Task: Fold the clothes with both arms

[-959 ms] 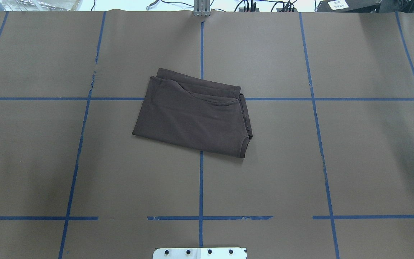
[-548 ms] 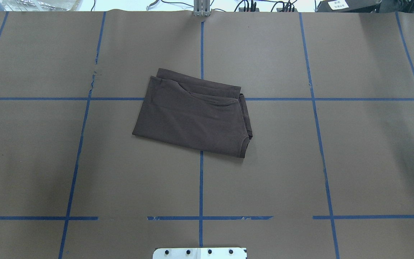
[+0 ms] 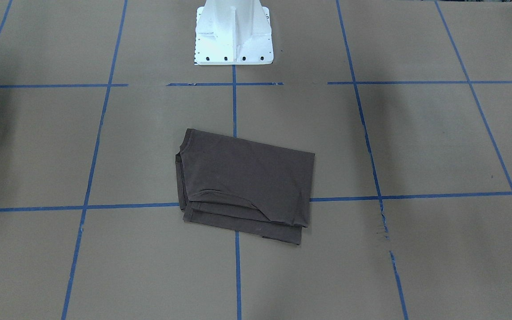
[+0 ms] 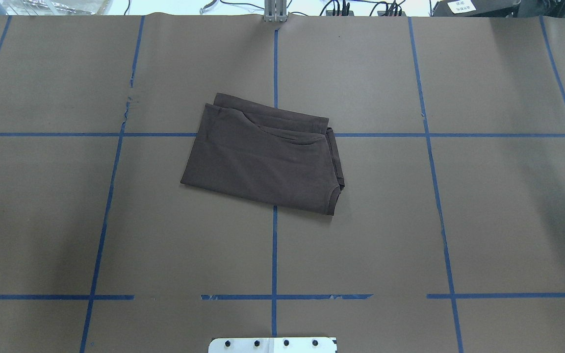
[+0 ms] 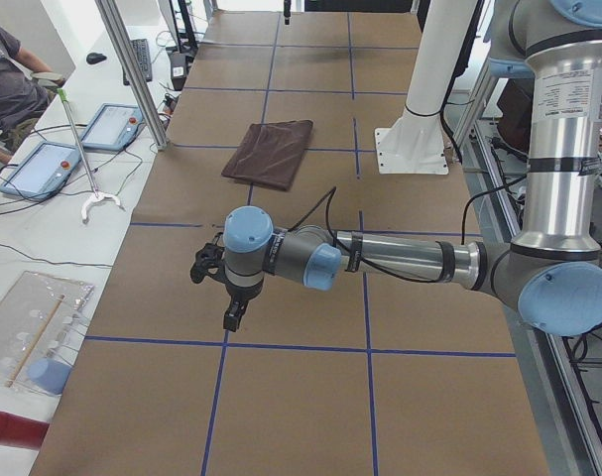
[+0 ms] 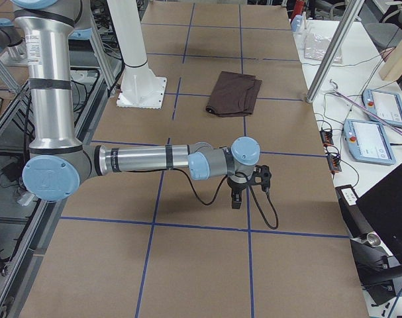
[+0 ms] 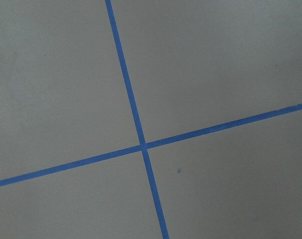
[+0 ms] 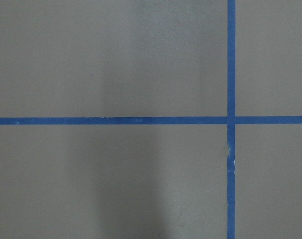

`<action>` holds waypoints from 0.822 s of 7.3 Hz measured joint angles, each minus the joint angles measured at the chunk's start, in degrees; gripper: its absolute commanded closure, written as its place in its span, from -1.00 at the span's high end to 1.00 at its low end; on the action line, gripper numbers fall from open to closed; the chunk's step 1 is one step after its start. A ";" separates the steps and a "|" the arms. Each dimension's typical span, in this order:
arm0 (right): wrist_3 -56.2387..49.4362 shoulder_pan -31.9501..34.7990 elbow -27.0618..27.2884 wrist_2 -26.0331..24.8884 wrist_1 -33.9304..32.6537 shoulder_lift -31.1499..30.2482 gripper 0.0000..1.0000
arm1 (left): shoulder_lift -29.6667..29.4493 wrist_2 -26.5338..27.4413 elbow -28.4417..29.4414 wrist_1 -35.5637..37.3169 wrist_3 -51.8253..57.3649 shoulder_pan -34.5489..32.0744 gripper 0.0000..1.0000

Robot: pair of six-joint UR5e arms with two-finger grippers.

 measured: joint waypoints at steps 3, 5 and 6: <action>-0.16 0.55 -0.99 0.15 -0.72 -0.05 1.00 | 4.25 -2.39 -1.08 -1.26 -0.34 -1.07 1.00; -0.38 2.50 -1.26 0.49 -1.31 0.06 1.00 | 9.07 -3.51 -5.52 -1.25 -0.64 -1.67 1.00; -0.90 3.50 -0.95 0.65 -2.71 0.23 1.00 | 10.19 -3.58 -6.37 -1.24 -0.72 -1.68 1.00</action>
